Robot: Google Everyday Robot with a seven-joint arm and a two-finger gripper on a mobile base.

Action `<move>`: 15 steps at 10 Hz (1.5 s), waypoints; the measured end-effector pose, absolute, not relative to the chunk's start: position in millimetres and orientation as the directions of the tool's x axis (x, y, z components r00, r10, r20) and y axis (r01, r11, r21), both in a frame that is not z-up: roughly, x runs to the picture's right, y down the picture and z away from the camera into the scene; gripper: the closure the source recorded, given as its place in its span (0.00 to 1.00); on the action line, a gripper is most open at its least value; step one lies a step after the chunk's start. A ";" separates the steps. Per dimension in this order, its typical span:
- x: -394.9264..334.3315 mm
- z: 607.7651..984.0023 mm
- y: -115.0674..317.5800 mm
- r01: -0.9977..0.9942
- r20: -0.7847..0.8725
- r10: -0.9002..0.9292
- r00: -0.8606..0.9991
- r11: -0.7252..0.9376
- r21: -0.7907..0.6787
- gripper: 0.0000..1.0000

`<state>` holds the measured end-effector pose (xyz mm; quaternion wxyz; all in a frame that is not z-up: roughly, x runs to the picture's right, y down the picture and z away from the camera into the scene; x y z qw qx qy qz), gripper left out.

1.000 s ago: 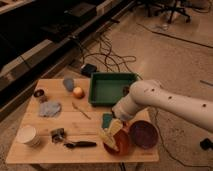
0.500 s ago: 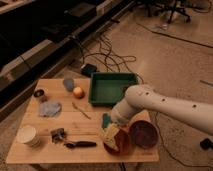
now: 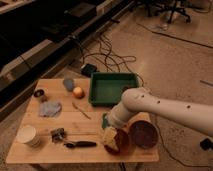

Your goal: Place banana in tray

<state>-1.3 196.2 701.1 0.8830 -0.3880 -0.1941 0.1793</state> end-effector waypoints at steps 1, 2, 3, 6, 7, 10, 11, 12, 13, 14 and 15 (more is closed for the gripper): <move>-2.2 702.1 197.9 -0.164 0.202 0.465 0.862 0.633 -0.756 0.20; -4.0 703.9 200.2 -0.161 0.202 0.462 0.863 0.632 -0.758 0.20; -4.4 705.1 201.4 -0.161 0.199 0.460 0.865 0.632 -0.758 0.20; -5.2 708.3 203.5 -0.161 0.194 0.457 0.868 0.630 -0.759 0.22; -5.1 709.5 204.1 -0.163 0.193 0.458 0.868 0.629 -0.760 0.30; -5.1 711.7 204.5 -0.165 0.191 0.461 0.867 0.626 -0.762 0.59; -5.0 712.0 204.2 -0.166 0.191 0.462 0.866 0.626 -0.762 0.66; -4.9 712.2 203.1 -0.167 0.191 0.464 0.865 0.626 -0.761 0.81; -4.2 712.0 201.6 -0.168 0.191 0.462 0.866 0.629 -0.759 0.92; -3.1 711.7 198.9 -0.171 0.191 0.461 0.867 0.635 -0.754 0.97; -1.3 709.9 192.2 -0.179 0.189 0.461 0.867 0.643 -0.745 1.00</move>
